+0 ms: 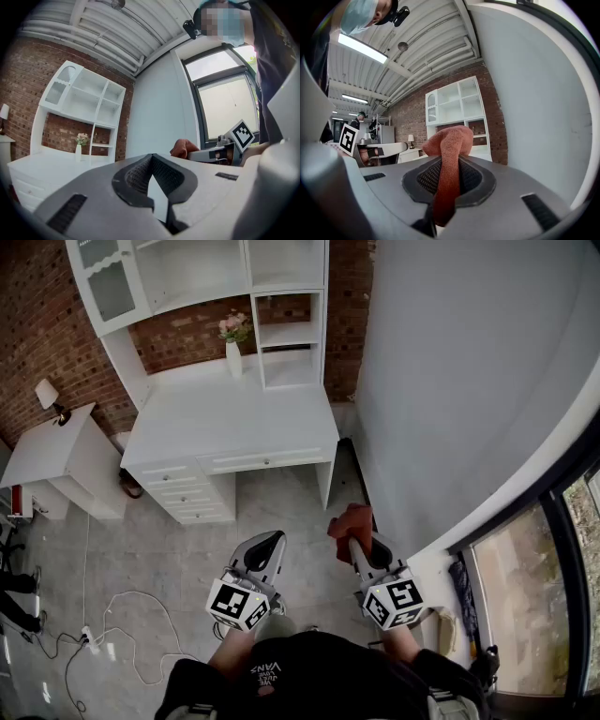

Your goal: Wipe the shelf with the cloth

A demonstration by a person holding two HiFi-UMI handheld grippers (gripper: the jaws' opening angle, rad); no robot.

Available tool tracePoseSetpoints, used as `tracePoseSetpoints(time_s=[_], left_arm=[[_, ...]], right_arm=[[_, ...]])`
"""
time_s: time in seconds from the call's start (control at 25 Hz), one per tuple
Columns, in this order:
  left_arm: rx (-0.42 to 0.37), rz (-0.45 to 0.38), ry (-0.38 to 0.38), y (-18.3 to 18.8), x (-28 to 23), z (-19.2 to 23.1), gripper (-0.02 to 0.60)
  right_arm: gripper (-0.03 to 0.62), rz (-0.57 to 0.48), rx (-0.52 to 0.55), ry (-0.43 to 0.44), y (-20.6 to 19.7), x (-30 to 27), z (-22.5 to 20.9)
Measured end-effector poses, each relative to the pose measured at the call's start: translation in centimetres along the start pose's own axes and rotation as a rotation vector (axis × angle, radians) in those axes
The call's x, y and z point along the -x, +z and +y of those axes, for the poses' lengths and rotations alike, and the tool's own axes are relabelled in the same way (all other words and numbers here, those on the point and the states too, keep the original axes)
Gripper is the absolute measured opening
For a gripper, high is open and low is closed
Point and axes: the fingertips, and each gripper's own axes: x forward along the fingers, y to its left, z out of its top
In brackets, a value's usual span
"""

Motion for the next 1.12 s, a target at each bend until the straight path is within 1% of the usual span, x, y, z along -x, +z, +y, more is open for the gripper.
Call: tracePoseSetpoints(time_s=[0.2,0.32,0.44,0.72,0.96,1.12], left_arm=[[0.019,0.014,-0.021,-0.6,-0.3,-0.2,0.006],[0.037,0.018,-0.023,-1.2,-0.9,0.8,0.006],[0.035,0.018,-0.038,-1.3,-2.0,2.4,0.006],[0.047,0.020,-0.065,-1.3,-4.9,8.4,0.006],[0.034,0.022,-0.106,-0.8,-7.6,14.3,0.006],[0.028,0.028,-0.129,0.0,-8.8,18.1,0.006]], right_arm=[[0.055,0.008,-0.019,-0.009,-0.3,-0.1,-0.4],[0.055,0.008,-0.038,-0.007,-0.5,-1.0,-0.4],[0.055,0.006,-0.037,-0.019,-0.4,-2.8,-0.8],[0.055,0.009,-0.057,-0.066,0.2,-9.1,-1.7],[0.055,-0.011,-0.073,-0.102,0.7,-15.2,-1.7],[0.055,-0.023,-0.078,-0.129,1.8,-19.0,-1.5]])
